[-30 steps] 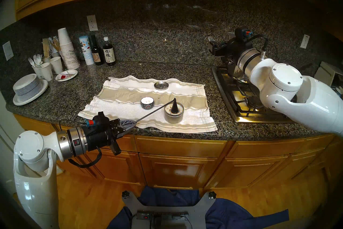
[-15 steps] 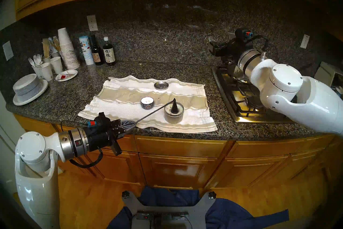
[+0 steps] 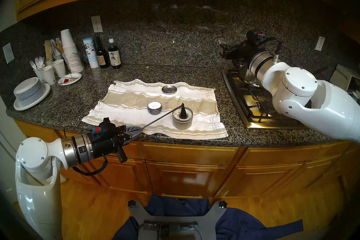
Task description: Put out candle flame
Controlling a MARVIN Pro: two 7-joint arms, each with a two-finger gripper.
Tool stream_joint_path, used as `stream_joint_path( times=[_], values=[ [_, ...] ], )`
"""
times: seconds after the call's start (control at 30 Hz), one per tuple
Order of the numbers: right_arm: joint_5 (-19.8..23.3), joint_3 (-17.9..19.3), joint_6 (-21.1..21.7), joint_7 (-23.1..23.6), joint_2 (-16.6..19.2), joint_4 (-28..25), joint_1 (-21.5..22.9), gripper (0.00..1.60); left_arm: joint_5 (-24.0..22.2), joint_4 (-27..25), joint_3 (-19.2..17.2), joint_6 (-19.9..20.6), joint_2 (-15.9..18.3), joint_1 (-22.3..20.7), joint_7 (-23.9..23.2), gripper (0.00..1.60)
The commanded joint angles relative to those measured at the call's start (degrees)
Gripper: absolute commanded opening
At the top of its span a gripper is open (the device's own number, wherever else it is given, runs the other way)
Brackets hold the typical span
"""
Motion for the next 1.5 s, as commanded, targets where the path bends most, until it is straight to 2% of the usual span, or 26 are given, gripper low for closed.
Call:
stream_joint_path(
  times=[0.0, 0.57, 1.03, 1.47],
  values=[
    [-0.7, 1.6, -0.6, 0.1, -0.3, 0.2, 1.8, 1.60, -0.8, -0.9, -0.3, 0.0, 0.0, -0.9, -0.1, 0.00],
    [-0.7, 1.6, -0.7, -0.2, -0.3, 0.2, 1.7, 1.60, -1.4, -1.3, 0.3, 0.6, 0.0, -2.0, 0.2, 0.00],
    [-0.6, 1.4, -1.1, -0.2, -0.2, 0.4, 1.6, 1.60, -3.8, -4.3, -1.8, 3.9, 0.2, -4.4, -0.3, 0.00],
    [-0.8, 1.3, -1.1, 0.0, -0.7, 0.6, 1.8, 1.60, -4.0, -3.5, -5.3, 4.5, 0.1, -5.3, 0.2, 0.00]
  ],
)
